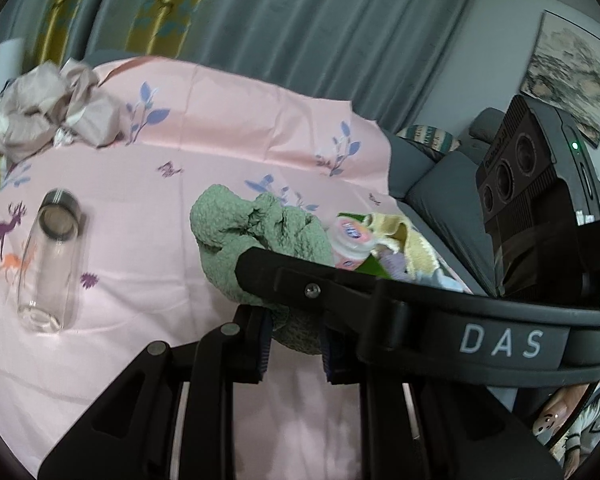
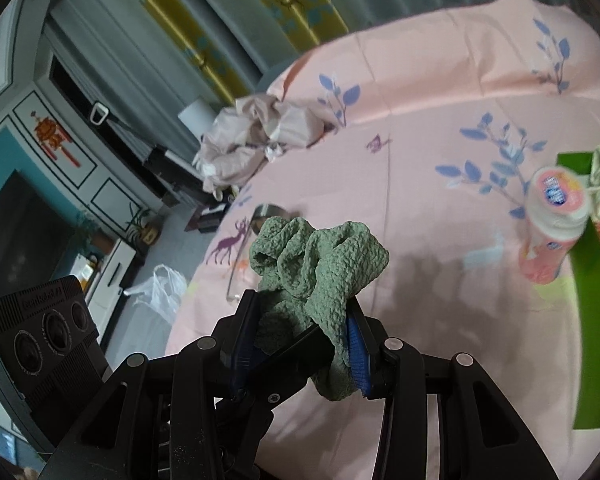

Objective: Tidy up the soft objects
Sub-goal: 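Lift the green knit cloth and carry it over the green box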

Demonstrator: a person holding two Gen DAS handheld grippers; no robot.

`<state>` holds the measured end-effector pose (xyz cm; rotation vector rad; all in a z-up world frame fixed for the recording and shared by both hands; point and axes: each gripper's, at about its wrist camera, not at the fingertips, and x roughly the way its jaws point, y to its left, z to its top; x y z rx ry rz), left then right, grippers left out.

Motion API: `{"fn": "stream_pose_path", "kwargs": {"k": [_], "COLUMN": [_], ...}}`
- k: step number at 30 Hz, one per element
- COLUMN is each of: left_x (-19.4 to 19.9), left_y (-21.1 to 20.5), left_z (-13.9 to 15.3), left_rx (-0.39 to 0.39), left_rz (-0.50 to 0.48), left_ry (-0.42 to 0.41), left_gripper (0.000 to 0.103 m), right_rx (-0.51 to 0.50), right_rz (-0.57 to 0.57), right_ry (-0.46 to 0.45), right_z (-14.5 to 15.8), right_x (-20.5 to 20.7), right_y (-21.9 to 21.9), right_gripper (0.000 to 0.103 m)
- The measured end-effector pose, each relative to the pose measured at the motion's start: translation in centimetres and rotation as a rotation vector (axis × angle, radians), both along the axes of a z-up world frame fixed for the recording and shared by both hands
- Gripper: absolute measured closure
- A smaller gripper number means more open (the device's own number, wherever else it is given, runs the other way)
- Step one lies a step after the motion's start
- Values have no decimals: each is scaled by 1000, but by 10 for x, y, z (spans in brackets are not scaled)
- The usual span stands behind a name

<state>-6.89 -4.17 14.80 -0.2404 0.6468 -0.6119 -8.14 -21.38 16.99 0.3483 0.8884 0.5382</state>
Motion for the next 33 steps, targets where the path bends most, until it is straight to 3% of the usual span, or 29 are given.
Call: {"fn": "stream_pose_path", "kwargs": {"k": [9,17,25,33], "left_x": [-10,-12,-11,-1], "left_y": [-58,-115,-164,-199], "left_z": [29,38,31,7], "left_rx": [34,49,36,-8], "left_rz": [-97,-209,-333,-415], "left_ry": [-79,-103,-69,66], "left_gripper": [87,87,87,87], "right_rx": [43,78,90,105], "right_rz": [-96,-229,-378,-484], "right_ry": [-85,-125,-117,-37], "right_z": [27,38,33,11], "right_x": [-19,-35,-48,-45], "right_y": [-58,-116,-170,-209], "right_gripper": [59,59,59,59]}}
